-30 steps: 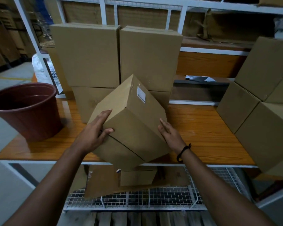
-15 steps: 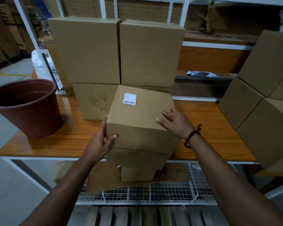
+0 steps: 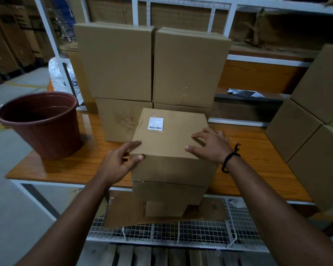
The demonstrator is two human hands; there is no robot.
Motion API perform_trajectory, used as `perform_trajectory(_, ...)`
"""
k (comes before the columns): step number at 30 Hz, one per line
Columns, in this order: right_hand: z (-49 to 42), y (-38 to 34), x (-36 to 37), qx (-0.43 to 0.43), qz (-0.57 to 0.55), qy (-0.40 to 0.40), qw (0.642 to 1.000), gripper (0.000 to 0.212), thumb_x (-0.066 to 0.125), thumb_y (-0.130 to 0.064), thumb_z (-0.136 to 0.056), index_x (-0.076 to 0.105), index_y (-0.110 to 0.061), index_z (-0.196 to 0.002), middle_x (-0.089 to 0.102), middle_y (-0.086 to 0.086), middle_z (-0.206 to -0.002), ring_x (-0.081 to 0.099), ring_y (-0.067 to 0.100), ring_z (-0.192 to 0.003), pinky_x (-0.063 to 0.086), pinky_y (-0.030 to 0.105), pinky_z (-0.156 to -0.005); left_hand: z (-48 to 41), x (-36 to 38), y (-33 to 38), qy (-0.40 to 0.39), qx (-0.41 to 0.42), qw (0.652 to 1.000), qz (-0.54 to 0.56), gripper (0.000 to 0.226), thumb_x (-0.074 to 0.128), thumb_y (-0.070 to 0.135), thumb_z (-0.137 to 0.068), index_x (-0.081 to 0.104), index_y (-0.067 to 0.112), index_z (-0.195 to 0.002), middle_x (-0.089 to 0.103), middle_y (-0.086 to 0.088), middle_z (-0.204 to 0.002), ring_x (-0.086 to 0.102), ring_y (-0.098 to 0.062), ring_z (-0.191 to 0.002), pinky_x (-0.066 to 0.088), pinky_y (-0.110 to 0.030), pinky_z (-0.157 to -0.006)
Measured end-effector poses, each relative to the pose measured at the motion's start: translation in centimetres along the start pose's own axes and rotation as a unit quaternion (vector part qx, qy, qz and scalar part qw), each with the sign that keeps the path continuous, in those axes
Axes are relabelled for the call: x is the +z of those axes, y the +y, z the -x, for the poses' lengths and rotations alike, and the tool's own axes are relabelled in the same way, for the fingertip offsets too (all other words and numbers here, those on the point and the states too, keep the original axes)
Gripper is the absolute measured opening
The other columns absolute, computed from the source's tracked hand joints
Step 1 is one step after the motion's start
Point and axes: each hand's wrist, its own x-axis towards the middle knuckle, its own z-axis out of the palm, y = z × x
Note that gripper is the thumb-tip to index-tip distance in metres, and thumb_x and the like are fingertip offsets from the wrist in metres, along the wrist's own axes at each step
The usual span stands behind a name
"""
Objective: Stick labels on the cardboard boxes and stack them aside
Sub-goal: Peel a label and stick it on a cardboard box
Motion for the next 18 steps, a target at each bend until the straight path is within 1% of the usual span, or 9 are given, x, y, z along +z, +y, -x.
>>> perform_trajectory(2, -0.9, -0.5, -0.3, -0.03, -0.005, 0.006, 1.0, 0.057, 0.059, -0.067, -0.079, 0.053, -0.039, -0.128, 0.036, 0.001, -0.147, 0.028, 0.027, -0.134, 0.028, 0.048, -0.106, -1.3, -1.1, 0.8, 0.009, -0.022, 1.0, -0.013, 0.055, 0.047, 0.083, -0.076, 0.06, 0.049, -0.118, 0.061, 0.012, -0.121, 0.064, -0.008, -0.099, 0.055, -0.03, -0.074)
perform_trajectory(4, -2.4, -1.8, -0.2, -0.056, -0.048, 0.001, 0.997, 0.051, 0.061, -0.063, -0.079, 0.056, -0.038, -0.124, 0.044, 0.0, -0.134, 0.039, 0.023, -0.125, 0.038, 0.046, -0.103, -3.8, -1.9, 1.5, 0.005, -0.061, 0.997, -0.038, 0.055, 0.05, 0.08, -0.078, 0.061, 0.043, -0.117, 0.063, 0.007, -0.118, 0.064, -0.008, -0.094, 0.054, -0.032, -0.075)
perform_trajectory(6, -4.4, -3.7, 0.2, -0.069, -0.047, -0.011, 0.996, 0.052, 0.064, -0.063, -0.077, 0.057, -0.04, -0.124, 0.049, 0.0, -0.122, 0.045, 0.021, -0.118, 0.041, 0.043, -0.099, -6.7, -2.2, 1.9, -0.047, -0.089, 0.992, -0.07, 0.065, 0.057, 0.075, -0.078, 0.055, 0.039, -0.132, 0.058, -0.002, -0.134, 0.063, -0.018, -0.107, 0.052, -0.044, -0.091)
perform_trajectory(8, -6.6, -5.5, 0.8, -0.073, -0.025, -0.027, 0.997, 0.053, 0.064, -0.061, -0.077, 0.056, -0.041, -0.125, 0.053, 0.001, -0.116, 0.047, 0.022, -0.114, 0.04, 0.04, -0.099, -8.8, -2.0, 2.2, -0.11, -0.087, 0.983, -0.118, 0.085, 0.063, 0.072, -0.076, 0.041, 0.031, -0.147, 0.038, -0.004, -0.155, 0.048, -0.027, -0.132, 0.041, -0.047, -0.107)
perform_trajectory(10, -8.7, -6.9, 1.3, -0.075, -0.035, -0.043, 0.996, 0.042, 0.063, -0.048, -0.083, 0.058, -0.039, -0.123, 0.053, 0.002, -0.106, 0.05, 0.023, -0.106, 0.042, 0.034, -0.094, -9.5, -1.7, 2.3, -0.13, -0.088, 0.977, -0.147, 0.099, 0.063, 0.075, -0.071, 0.035, 0.026, -0.152, 0.024, 0.0, -0.162, 0.033, -0.025, -0.143, 0.03, -0.043, -0.115)
perform_trajectory(12, -10.4, -7.6, 1.6, -0.067, -0.058, -0.059, 0.994, 0.032, 0.055, -0.025, -0.088, 0.061, -0.036, -0.117, 0.051, -0.002, -0.092, 0.052, 0.022, -0.091, 0.041, 0.028, -0.079, -9.6, -1.6, 2.1, -0.115, -0.091, 0.978, -0.146, 0.104, 0.06, 0.08, -0.064, 0.038, 0.026, -0.15, 0.025, 0.003, -0.162, 0.03, -0.023, -0.145, 0.027, -0.042, -0.117)
perform_trajectory(14, -11.6, -7.9, 1.7, -0.038, -0.095, -0.068, 0.992, 0.039, 0.045, -0.008, -0.087, 0.063, -0.031, -0.112, 0.055, -0.003, -0.092, 0.053, 0.02, -0.087, 0.039, 0.028, -0.073, -9.6, -1.6, 1.8, -0.112, -0.079, 0.978, -0.157, 0.105, 0.058, 0.082, -0.062, 0.04, 0.026, -0.149, 0.026, 0.002, -0.161, 0.03, -0.024, -0.145, 0.028, -0.044, -0.117)
perform_trajectory(16, -12.4, -8.1, 1.8, -0.01, -0.135, -0.066, 0.989, 0.041, 0.039, -0.003, -0.085, 0.064, -0.025, -0.111, 0.058, -0.002, -0.094, 0.054, 0.019, -0.089, 0.041, 0.027, -0.075, -9.6, -1.6, 1.6, -0.108, -0.069, 0.979, -0.156, 0.097, 0.062, 0.077, -0.071, 0.04, 0.026, -0.15, 0.026, 0.001, -0.161, 0.028, -0.025, -0.146, 0.027, -0.046, -0.117)
perform_trajectory(18, -13.0, -8.4, 1.7, 0.007, -0.165, -0.068, 0.984, 0.04, 0.038, 0.0, -0.086, 0.065, -0.018, -0.109, 0.056, -0.005, -0.084, 0.053, 0.015, -0.081, 0.04, 0.025, -0.07, -9.6, -1.6, 1.5, -0.104, -0.067, 0.981, -0.148, 0.091, 0.063, 0.073, -0.076, 0.038, 0.026, -0.15, 0.025, 0.001, -0.162, 0.027, -0.024, -0.146, 0.027, -0.047, -0.117)
